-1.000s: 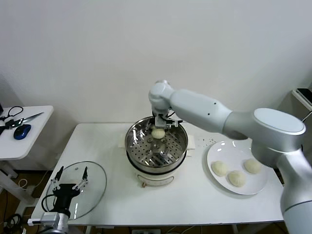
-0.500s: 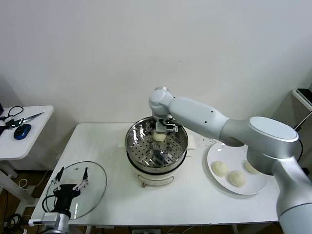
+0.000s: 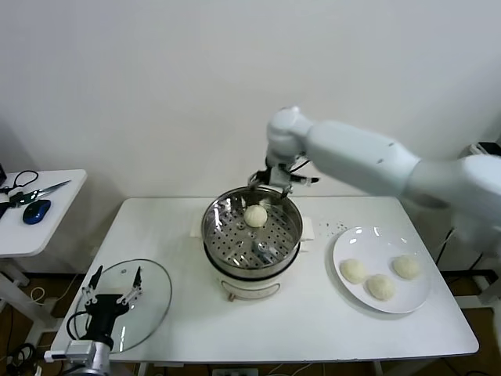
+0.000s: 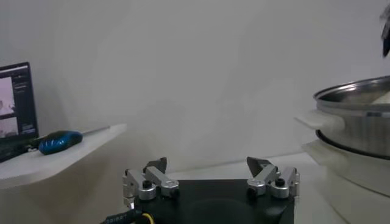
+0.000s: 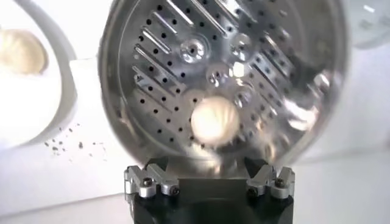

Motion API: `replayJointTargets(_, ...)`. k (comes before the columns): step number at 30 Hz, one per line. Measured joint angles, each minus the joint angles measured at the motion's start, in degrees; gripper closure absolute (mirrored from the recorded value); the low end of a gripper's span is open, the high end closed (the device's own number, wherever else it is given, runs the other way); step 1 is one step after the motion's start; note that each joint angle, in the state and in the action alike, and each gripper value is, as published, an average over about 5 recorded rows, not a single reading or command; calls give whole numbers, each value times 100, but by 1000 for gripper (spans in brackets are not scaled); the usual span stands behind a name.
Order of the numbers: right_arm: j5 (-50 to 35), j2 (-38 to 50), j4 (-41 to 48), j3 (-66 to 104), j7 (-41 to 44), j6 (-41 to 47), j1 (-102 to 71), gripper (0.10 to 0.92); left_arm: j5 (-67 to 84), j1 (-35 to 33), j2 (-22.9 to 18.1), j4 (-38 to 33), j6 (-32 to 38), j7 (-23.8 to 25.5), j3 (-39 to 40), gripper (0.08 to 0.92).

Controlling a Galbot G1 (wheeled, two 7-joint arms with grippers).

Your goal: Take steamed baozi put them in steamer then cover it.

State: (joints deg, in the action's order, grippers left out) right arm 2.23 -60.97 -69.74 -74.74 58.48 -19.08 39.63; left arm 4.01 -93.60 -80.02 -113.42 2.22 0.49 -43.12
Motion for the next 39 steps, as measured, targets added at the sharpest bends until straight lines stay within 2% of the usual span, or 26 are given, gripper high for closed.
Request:
replayJointTargets(7, -1444, 1145, -444, -525, 29, 1601, 319, 203, -7, -55, 1, -49, 9, 0, 16, 177)
replayJointTargets(14, -2000, 2115, -644, -586, 204, 2513, -110, 203, -49, -76, -29, -109, -7, 0, 32, 177)
replayJointTargets(25, -1632, 2610, -389, 385, 318, 3015, -1801, 203, -78, -150, -87, -161, -14, -6, 7, 177)
replayJointTargets(39, -1016, 2277, 235, 1532, 300, 3075, -3335, 203, -49, -230, -104, -130, -3, -13, -44, 177)
